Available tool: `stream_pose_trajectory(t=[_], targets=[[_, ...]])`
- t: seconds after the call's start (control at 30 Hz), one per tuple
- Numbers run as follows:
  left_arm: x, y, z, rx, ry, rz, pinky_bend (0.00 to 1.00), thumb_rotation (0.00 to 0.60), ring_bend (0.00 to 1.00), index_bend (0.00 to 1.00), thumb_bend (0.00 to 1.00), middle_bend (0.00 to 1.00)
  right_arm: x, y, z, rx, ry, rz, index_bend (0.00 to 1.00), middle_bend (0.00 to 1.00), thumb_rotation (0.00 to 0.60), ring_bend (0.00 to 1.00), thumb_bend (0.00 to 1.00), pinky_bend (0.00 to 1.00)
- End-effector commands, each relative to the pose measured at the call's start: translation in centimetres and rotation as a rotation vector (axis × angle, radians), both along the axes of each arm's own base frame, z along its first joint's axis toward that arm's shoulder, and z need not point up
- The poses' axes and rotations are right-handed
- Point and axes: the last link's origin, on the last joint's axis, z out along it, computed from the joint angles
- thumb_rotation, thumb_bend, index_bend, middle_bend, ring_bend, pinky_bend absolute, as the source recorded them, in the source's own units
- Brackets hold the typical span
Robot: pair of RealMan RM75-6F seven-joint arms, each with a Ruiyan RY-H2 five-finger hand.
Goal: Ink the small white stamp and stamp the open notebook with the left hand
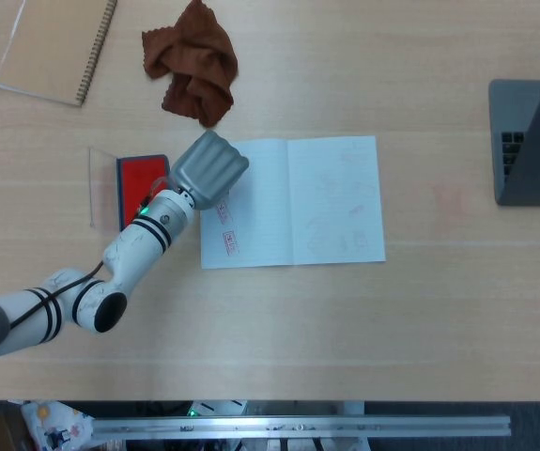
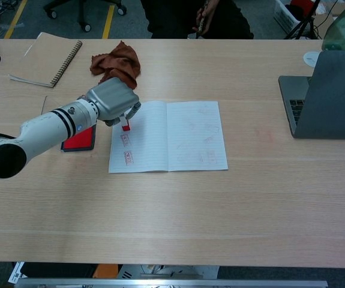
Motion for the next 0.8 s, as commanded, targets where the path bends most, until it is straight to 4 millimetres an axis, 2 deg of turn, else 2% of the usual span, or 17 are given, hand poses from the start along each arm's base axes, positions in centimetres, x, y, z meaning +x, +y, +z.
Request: stream_pose_trajectory(t=[0.03,0.5,0.67,0.8], targets=[[0.1,0.0,0.0,-0.006,0.01,0.004,1.0,0.6,1.0,0.62,0.35,1.0,0.0,0.0,0.0,0.0,0.0,0.0,0.32,0.38,0.6,0.19,0.35,0.26],[0.5,0.0,0.2,-0.007,0.011,0.017,1.0,0.6,1.0,0.62,0.35,1.0,-0.1,0.1,0.1,-0.006,-0.001,-0.002,0.32,0.38,0.6,0.19,0.35,0.26],[1.3,0.0,1.9,0.018,-0.053,0.024,1.0,0.6,1.0,0.62,0.35,1.0,0.0,0.1,0.2,-0.01,-0.004,0.002,0.32,0.38,0.6,0.19,0.35,0.26],[1.7,-0.8,4.0,0.026,-0.118,0.031,1.0,0.6,1.0,0.62,0.35,1.0,0.0,0.1,0.2,-0.01,-0.008,0.008,0.32,0.38,0.6,0.19,0.35,0.26]])
